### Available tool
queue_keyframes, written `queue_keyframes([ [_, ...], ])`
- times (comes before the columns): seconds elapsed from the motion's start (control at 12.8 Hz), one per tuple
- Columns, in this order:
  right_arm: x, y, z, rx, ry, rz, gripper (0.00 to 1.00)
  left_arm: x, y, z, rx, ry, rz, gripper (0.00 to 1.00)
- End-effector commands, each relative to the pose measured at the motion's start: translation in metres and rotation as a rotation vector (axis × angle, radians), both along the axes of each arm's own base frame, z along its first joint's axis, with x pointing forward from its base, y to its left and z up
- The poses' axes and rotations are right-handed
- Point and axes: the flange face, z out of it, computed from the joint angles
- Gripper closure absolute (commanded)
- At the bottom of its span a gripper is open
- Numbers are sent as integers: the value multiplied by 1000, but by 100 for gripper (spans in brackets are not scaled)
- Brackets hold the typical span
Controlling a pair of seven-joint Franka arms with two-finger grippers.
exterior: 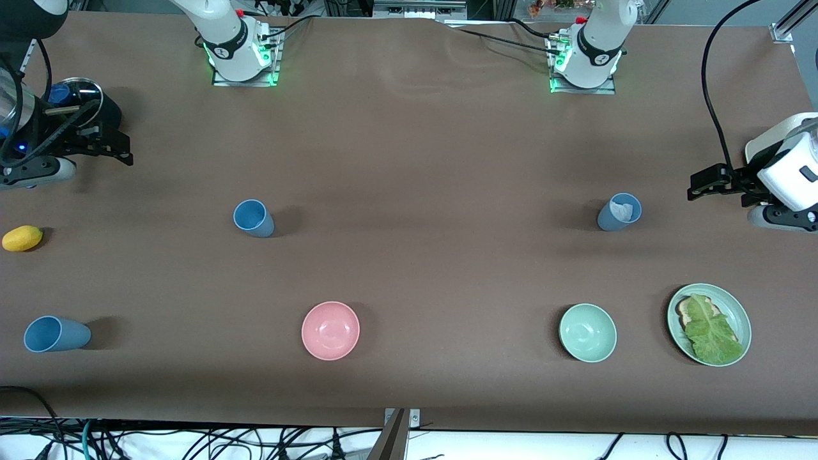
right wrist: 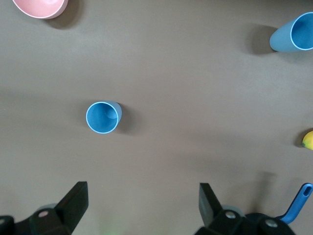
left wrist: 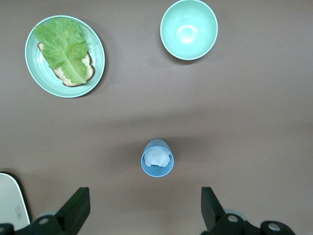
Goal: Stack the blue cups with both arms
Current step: 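Reach the left gripper down to the blue cup beside the green bowl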
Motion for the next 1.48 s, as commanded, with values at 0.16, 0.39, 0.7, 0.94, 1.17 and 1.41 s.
queue_keyframes([
  [0.16, 0, 2, 5, -13, 11, -4, 0, 13, -2, 0, 4, -11, 2, 0],
  [0.39, -1, 0, 4, -13, 18, -5, 0, 19, -6, -7, -4, -3, -8, 0],
  [0.7, 1, 4, -2, -11, 29, 4, 0, 31, -11, -43, -12, 53, -30, 0],
  [0.94, -1, 5, -6, -11, 56, 1, 0, 42, -27, -90, -14, 126, -58, 0],
  [1.17, -2, 8, -7, -12, 65, 7, 0, 46, -35, -115, -16, 166, -61, 0],
  [1.41, -2, 8, -10, -9, 70, 9, 0, 43, -35, -125, -13, 185, -70, 0],
])
